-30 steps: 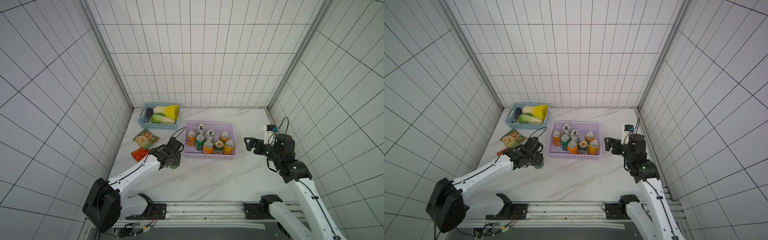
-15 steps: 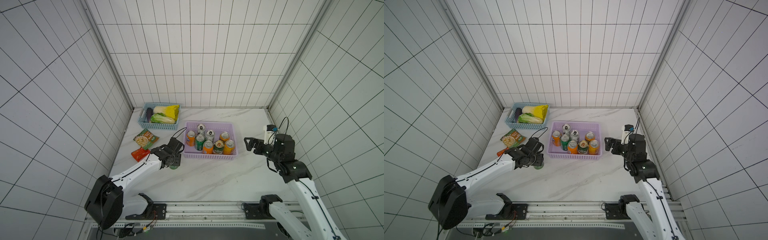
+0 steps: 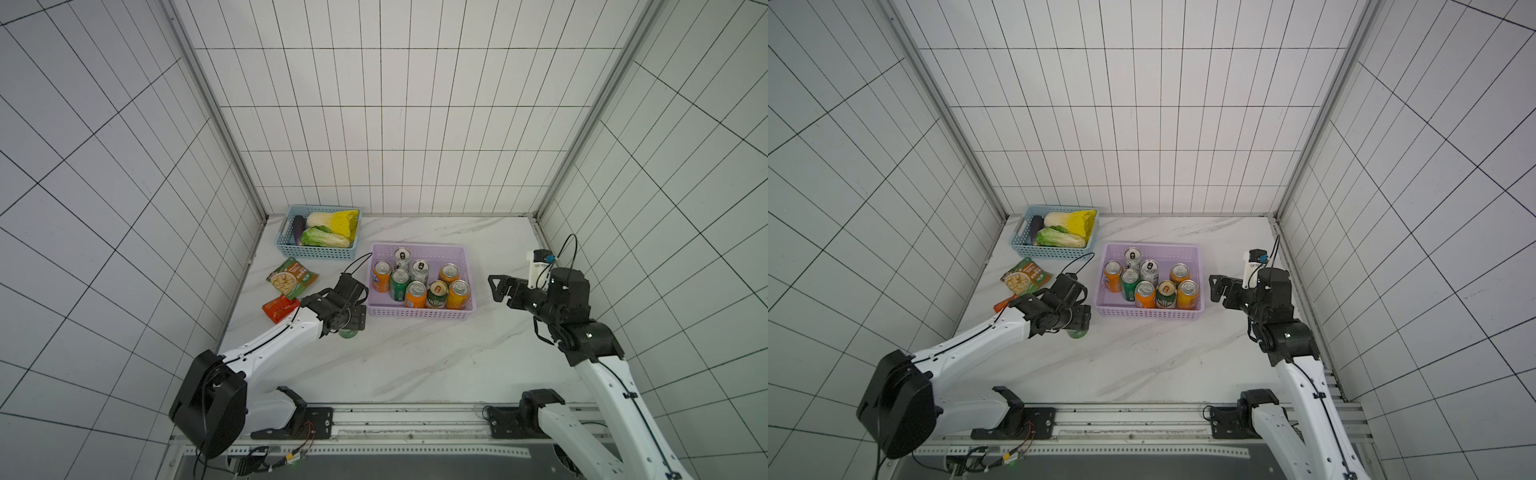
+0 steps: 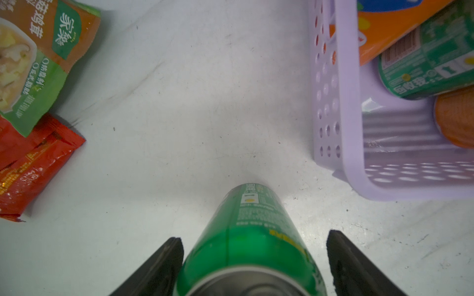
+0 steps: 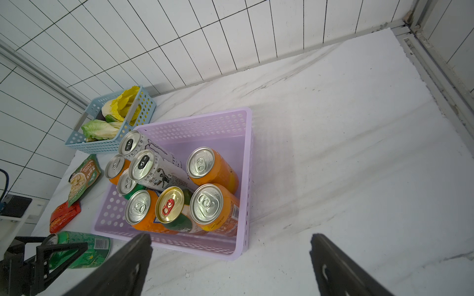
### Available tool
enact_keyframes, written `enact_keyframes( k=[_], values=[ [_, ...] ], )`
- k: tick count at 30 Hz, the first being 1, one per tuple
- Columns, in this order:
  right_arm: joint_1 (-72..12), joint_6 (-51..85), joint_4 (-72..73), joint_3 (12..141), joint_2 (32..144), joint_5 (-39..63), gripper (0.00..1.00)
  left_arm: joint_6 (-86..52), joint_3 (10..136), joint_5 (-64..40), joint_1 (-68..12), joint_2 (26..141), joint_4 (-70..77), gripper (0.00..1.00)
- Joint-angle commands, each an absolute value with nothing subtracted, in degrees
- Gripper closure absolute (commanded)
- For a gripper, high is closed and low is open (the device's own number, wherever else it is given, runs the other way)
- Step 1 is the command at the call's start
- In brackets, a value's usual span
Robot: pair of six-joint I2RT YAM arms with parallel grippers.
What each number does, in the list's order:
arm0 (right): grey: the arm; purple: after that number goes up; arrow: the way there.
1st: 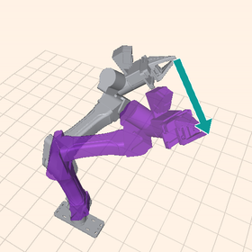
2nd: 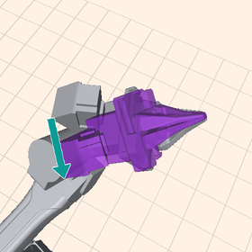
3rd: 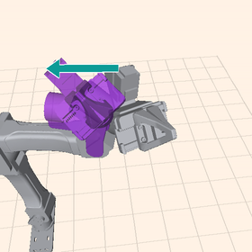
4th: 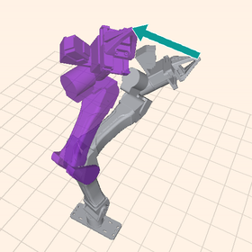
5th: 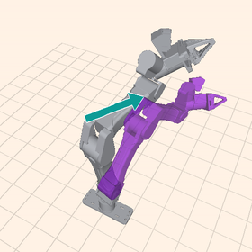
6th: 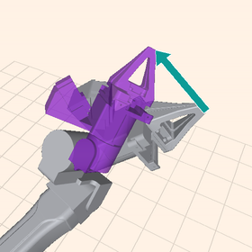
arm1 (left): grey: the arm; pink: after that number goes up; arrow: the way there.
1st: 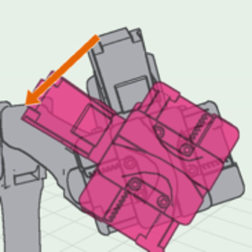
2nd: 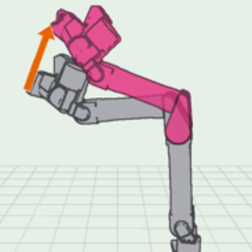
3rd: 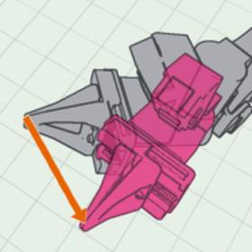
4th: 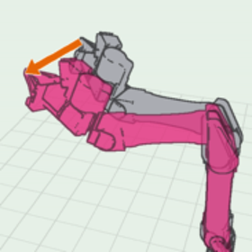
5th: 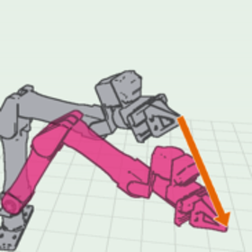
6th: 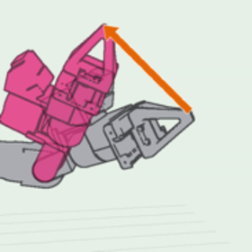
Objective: Take out the drinks from the basket
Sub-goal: Place the drink at the center of the board, then pick up the drink from the basket.
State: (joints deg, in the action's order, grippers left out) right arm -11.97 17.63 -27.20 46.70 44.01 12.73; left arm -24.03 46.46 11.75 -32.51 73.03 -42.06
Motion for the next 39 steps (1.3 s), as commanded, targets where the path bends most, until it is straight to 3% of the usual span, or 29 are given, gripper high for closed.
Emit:
enact_keyframes(
  k=[1,6,18,39],
  values=[
    [-11.4,17.2,-26.3,45.3,43.5,12.4,0.00,-24.4,47.6,12.1,-32.1,71.0,-42.0,0.07],
    [-11.4,16.8,-26.3,45.6,43.7,12.4,0.01,-24.1,49.2,11.5,-31.7,69.2,-43.3,0.02],
    [-11.4,16.6,-26.0,46.9,45.1,13.0,0.01,-15.3,59.7,6.0,-31.4,68.1,-42.1,0.02],
    [-11.3,16.7,-27.5,47.6,42.8,12.7,0.01,-10.3,83.5,1.1,-31.5,91.0,-41.1,0.06]
  ],
)
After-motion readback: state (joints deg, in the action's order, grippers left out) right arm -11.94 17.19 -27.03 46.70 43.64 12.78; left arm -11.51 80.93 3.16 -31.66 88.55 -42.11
